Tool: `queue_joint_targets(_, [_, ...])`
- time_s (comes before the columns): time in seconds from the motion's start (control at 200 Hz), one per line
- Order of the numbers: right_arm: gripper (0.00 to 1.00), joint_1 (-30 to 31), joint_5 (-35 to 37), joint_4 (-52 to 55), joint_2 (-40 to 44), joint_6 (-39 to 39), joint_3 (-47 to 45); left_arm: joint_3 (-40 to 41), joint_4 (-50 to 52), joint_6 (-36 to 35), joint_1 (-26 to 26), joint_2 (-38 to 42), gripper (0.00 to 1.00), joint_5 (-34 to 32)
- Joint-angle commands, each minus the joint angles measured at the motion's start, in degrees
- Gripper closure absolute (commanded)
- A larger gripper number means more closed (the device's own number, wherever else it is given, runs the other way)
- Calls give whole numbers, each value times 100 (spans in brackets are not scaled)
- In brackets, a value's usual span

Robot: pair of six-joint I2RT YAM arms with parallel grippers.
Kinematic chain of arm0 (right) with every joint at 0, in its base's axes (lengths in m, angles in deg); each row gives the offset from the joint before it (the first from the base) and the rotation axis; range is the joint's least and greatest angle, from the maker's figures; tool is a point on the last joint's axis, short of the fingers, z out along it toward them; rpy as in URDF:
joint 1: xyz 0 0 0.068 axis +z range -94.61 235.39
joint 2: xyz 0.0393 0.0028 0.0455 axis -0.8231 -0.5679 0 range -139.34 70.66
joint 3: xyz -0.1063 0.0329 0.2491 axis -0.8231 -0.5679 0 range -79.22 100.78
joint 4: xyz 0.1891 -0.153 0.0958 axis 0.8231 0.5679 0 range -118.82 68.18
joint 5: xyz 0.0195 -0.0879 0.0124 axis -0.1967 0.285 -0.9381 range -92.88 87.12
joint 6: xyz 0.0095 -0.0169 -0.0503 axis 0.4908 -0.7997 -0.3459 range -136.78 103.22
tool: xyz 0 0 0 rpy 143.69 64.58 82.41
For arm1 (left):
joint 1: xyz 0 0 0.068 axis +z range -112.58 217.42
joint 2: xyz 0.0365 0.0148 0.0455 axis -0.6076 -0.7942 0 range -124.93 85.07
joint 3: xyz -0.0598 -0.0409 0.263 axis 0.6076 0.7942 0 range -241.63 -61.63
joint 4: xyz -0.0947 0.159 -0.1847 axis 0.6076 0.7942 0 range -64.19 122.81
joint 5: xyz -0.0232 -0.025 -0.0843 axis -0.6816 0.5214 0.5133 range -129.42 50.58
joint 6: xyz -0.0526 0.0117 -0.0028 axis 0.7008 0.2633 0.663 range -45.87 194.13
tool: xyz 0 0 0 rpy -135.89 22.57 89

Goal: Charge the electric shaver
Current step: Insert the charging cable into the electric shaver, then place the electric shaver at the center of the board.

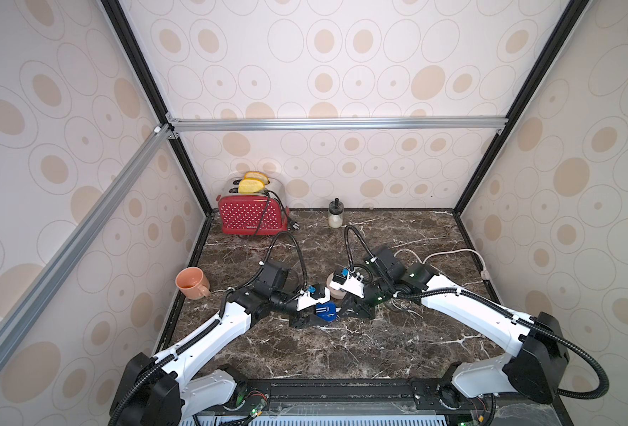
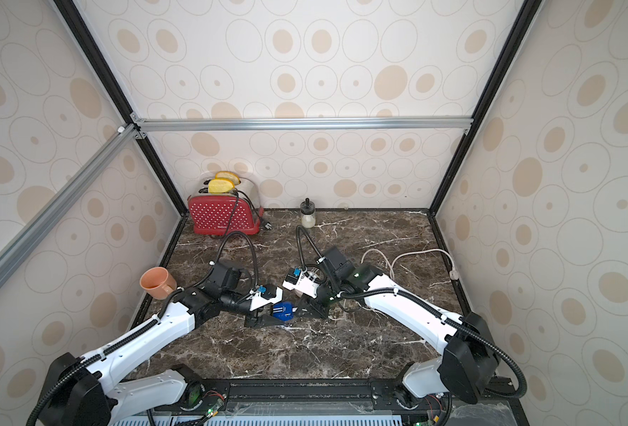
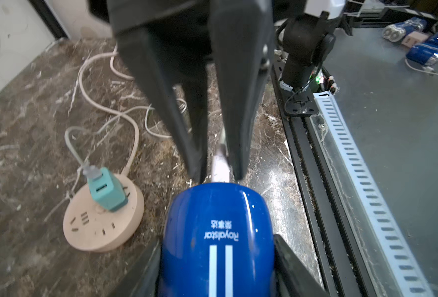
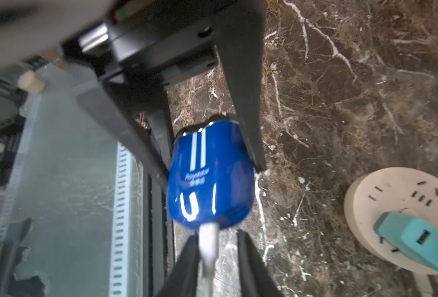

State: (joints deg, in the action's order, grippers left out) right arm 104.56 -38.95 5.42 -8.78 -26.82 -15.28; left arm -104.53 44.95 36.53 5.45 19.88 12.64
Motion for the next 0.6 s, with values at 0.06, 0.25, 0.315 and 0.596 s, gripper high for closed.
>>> queue_joint_targets(0.06, [41, 18, 216, 21, 454, -70, -207, -187, 3, -433, -107, -38, 100, 200])
queue_joint_targets(0.25, [7, -163, 511, 277, 1078, 52, -491, -250, 420, -559, -95, -380, 100, -164])
queue_joint_targets(0.315, [1, -287, 618, 332, 1301, 155, -573, -272, 449, -507, -92, -507, 100, -324])
queue_joint_targets(0.596, [0, -967, 1821, -344, 1875, 1117, -1120, 256, -695, 339, -147, -1253, 100, -1333])
